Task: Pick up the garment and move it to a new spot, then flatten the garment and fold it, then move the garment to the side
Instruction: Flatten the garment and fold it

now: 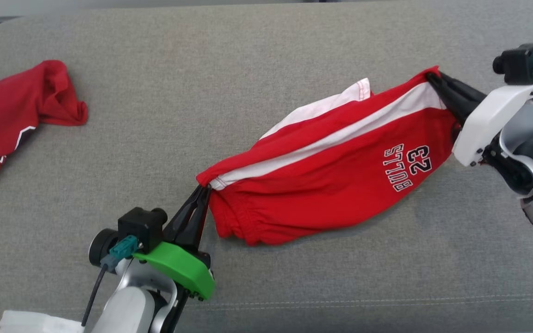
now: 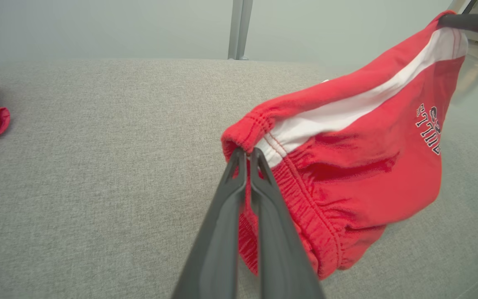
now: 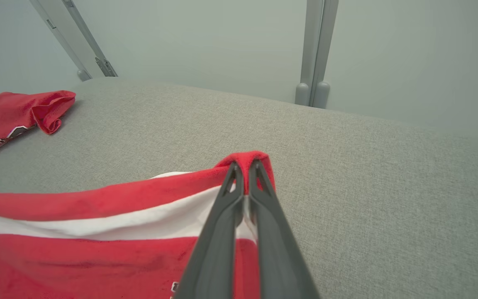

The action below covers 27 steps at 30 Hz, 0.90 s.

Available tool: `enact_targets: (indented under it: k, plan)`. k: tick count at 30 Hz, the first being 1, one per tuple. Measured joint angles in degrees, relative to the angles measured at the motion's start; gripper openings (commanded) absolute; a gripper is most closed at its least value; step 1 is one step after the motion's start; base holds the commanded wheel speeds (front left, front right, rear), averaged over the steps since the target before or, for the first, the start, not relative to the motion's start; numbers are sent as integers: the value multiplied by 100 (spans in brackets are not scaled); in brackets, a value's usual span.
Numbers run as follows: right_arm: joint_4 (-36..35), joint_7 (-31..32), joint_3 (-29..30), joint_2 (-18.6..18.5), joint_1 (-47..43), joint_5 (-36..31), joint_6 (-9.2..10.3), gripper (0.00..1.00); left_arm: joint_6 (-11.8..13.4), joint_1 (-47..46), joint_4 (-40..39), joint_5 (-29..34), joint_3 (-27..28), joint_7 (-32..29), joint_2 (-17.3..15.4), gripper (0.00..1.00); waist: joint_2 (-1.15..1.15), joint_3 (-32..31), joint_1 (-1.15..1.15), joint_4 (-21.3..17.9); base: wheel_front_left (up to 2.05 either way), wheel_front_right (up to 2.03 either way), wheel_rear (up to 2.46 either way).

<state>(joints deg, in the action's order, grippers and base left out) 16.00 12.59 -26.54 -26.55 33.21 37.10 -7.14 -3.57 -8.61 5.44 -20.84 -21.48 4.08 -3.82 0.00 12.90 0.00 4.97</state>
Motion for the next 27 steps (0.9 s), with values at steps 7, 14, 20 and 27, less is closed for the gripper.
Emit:
enact_targets:
  k: [7, 14, 20, 27]
  plan:
    - [523, 419, -71, -49, 656, 113, 0, 0, -2, -573, 352, -177, -81, -64, 108, 0, 0, 441, 0, 291, 0, 0, 0]
    - [951, 565, -401, 24, 1066, 119, 1, 0, -3, -988, 724, -304, -159, -101, 137, 0, 0, 834, 0, 558, 0, 0, 0]
    - [1217, 561, -635, 124, 1238, 110, 1, 0, -4, -1131, 921, -347, -270, -92, 151, 0, 0, 1006, 0, 690, 0, 0, 0]
    - [1578, 349, -662, 118, 1429, 111, 1, 100, -45, -1294, 1076, -371, -405, -16, 165, 97, 0, 1070, 0, 701, 0, 0, 0]
